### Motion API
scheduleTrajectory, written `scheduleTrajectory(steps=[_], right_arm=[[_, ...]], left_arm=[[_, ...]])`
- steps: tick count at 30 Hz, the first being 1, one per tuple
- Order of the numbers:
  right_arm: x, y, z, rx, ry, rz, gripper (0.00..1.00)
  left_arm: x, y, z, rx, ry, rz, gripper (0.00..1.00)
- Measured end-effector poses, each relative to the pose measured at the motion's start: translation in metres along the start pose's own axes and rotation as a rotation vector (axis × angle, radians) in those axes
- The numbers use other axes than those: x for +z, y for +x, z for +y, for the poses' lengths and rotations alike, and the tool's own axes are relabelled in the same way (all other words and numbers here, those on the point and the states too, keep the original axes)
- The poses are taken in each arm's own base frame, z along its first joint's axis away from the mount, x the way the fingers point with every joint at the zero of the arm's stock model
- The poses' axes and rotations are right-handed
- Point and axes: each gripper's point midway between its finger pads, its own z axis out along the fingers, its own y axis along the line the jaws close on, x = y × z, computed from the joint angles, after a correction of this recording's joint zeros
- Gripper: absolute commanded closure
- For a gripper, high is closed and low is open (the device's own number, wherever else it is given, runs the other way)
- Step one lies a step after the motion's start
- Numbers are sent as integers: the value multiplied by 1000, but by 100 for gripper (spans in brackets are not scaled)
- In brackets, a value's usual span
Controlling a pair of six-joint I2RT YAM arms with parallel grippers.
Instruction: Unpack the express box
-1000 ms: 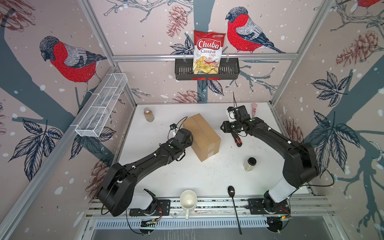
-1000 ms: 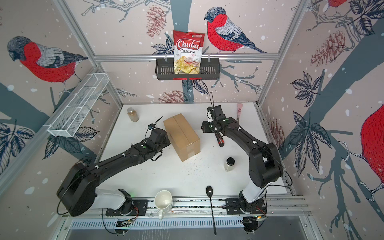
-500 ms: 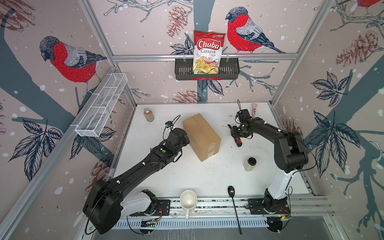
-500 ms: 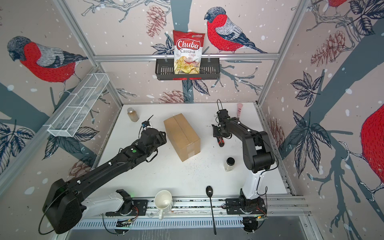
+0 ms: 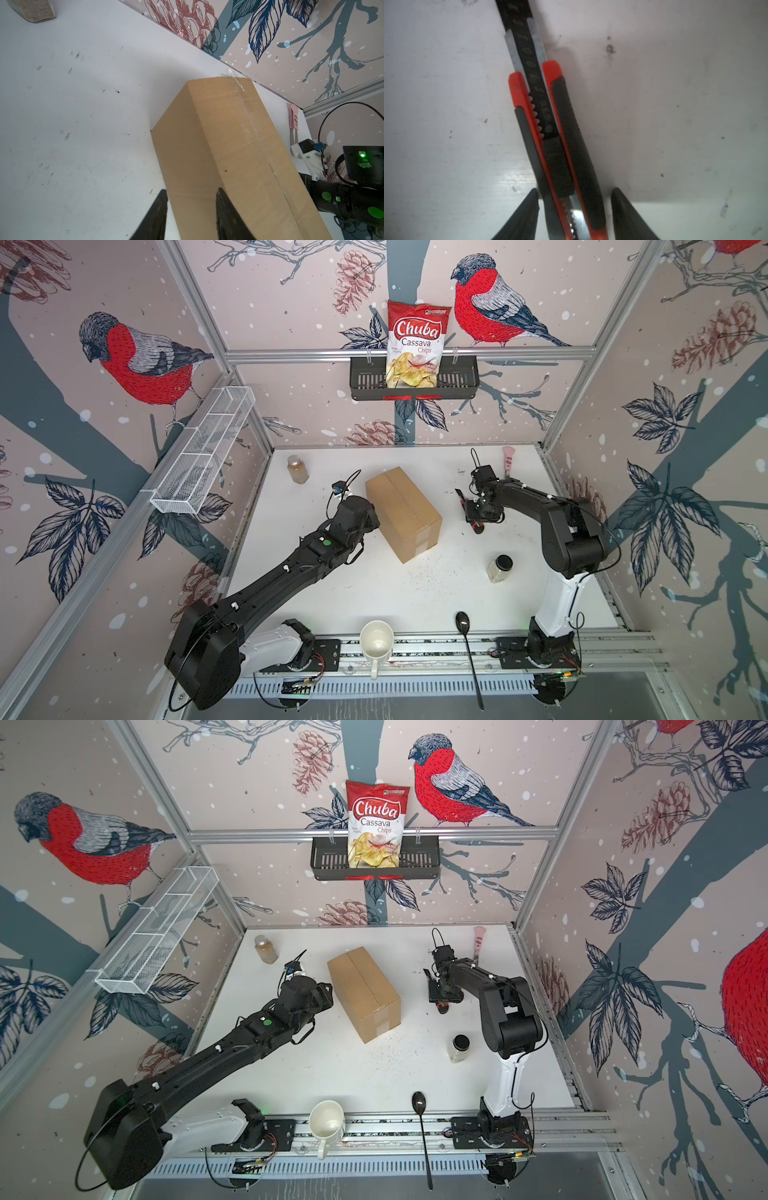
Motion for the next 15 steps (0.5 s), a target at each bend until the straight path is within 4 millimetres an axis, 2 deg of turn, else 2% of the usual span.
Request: scheduleTrajectory(steps=[2, 7, 9, 15], right_arm=[[1, 0, -1, -2, 11, 0, 51], [1, 0, -2, -2, 15, -5, 72], [0, 0, -3, -2, 19, -9, 77], [-11, 2, -3, 1, 19, 1, 83]], left_arm=[[0, 0, 0, 1, 1, 0, 60], [-2, -5, -5, 4, 12, -10, 59], [-3, -9, -9, 9, 22, -16, 56], [-5, -21, -34, 36, 91, -11, 47]])
